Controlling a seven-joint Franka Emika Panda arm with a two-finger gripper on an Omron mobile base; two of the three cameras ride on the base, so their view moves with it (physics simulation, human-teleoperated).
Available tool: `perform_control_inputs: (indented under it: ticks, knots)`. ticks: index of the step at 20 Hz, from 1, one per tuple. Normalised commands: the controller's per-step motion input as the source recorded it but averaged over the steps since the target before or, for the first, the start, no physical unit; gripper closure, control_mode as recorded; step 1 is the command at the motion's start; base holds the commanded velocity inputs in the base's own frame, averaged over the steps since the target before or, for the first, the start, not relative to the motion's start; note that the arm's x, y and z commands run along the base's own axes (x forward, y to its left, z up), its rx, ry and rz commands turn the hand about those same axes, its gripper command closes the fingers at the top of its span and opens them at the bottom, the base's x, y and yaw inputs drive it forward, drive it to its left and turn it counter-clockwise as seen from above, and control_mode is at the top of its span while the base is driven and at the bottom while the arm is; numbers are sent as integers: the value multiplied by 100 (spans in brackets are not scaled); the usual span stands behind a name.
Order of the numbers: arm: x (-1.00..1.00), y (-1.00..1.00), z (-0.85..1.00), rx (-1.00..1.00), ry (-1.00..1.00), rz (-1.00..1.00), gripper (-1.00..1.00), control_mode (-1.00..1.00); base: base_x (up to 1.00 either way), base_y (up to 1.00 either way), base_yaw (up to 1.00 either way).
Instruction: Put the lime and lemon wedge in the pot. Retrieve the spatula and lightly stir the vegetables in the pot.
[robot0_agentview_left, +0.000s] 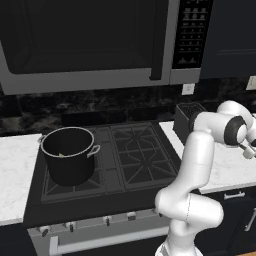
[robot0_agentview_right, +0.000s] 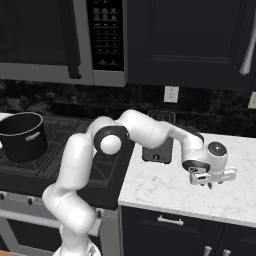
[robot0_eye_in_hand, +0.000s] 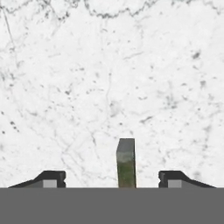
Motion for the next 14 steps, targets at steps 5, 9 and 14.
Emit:
perform_control_inputs:
  ticks: [5,9,14]
  knots:
    - [-31,-14,5,0,0,-5,100,-100,0,0,0]
    - [-20,-8,14,0,0,-2,100,-100,0,0,0]
    - [-14,0,47,0,0,0,100,-100,0,0,0]
